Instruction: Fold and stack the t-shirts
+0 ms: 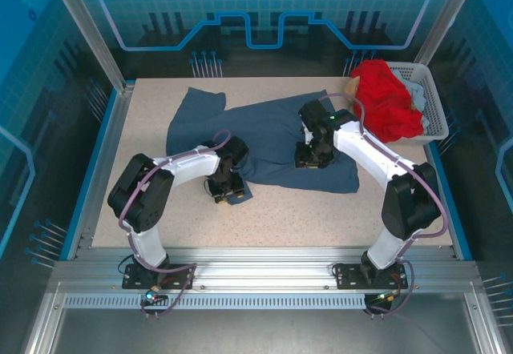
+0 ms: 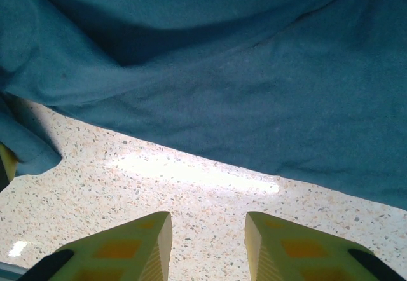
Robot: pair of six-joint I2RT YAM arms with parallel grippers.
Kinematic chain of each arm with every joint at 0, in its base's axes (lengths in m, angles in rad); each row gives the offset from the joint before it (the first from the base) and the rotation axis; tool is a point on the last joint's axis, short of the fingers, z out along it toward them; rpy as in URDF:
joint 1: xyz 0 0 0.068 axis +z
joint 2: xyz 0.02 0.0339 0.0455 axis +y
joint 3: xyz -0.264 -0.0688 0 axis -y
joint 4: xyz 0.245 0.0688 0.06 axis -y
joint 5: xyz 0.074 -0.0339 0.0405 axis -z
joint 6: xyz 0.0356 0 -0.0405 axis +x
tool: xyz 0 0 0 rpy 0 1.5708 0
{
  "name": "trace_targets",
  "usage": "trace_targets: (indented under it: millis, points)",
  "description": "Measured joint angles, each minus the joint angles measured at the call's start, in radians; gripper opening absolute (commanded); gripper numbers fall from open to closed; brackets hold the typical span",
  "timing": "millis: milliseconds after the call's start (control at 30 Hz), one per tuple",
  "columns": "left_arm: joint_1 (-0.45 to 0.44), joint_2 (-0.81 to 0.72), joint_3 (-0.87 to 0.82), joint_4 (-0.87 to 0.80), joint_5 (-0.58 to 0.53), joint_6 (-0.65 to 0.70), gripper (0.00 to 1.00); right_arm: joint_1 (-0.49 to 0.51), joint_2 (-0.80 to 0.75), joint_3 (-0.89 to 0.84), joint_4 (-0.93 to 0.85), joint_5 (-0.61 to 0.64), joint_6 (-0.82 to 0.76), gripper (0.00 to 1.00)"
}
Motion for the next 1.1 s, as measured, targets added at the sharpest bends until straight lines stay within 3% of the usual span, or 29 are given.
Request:
trace_targets:
  millis: [267, 467, 567, 700, 933, 1100]
  points:
    - [-0.002, -0.147, -0.058, 0.0, 0.006, -0.033, 0.53, 0.0, 0.0, 0.0, 0.0, 0.0, 0.0, 0.36]
    - [-0.002, -0.099, -0.095, 0.068, 0.056, -0.071, 0.45, 0.0, 0.0, 0.0, 0.0, 0.0, 0.0, 0.36]
    - [-0.002, -0.052, -0.097, 0.087, 0.063, -0.09, 0.34, 0.0, 0.0, 0.0, 0.0, 0.0, 0.0, 0.36]
    - [0.0, -0.053, -0.096, 0.049, 0.032, -0.1, 0.0, 0.0, -0.006, -0.018, 0.001, 0.001, 0.0, 0.36]
    - [-0.007, -0.138, -0.105, 0.01, -0.064, -0.111, 0.0, -0.043, -0.055, -0.101, 0.0, 0.035, 0.017, 0.37]
    - [-0.007, -0.372, -0.117, -0.107, -0.179, -0.138, 0.0, -0.208, -0.111, -0.189, -0.002, 0.071, 0.071, 0.45]
